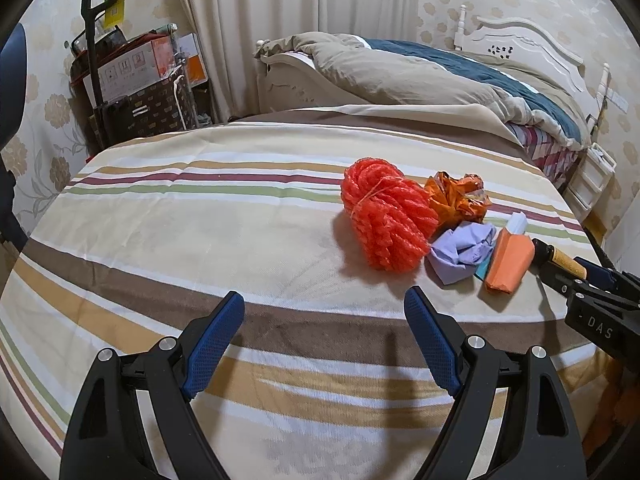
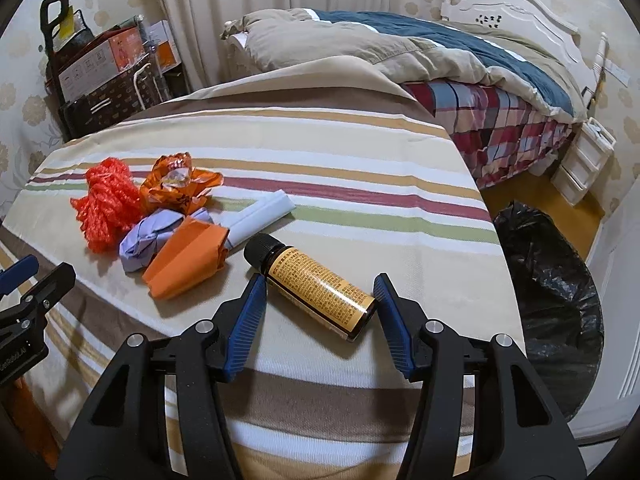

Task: Collect trash
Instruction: 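Move both tools back to the bed, right tool around the yellow-labelled bottle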

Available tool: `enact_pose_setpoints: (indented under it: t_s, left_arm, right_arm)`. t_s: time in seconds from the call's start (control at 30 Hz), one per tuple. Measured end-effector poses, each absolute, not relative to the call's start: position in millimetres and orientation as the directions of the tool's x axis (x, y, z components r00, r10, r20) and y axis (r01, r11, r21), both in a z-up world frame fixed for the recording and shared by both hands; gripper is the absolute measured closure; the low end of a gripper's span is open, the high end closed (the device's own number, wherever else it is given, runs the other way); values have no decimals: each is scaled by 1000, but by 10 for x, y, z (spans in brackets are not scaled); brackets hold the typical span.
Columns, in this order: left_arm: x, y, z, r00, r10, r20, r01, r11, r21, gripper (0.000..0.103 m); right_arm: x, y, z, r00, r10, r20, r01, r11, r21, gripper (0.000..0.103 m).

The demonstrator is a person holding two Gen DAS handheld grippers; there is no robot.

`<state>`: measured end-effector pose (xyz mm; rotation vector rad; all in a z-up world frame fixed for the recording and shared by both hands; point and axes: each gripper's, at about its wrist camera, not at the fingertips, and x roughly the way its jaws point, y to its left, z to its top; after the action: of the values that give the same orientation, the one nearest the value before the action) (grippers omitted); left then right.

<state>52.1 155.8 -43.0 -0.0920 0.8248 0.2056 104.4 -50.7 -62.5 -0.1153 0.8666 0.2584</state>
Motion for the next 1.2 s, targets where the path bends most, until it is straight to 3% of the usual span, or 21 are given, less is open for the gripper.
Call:
enact_pose_setpoints:
  t_s: [1.2]
  left_arm:
    - [874, 1452, -416, 676, 110, -729, -166, 986, -6, 19]
  right_arm:
    - [1366, -642, -639, 621, 158, -768, -211, 977, 30, 49]
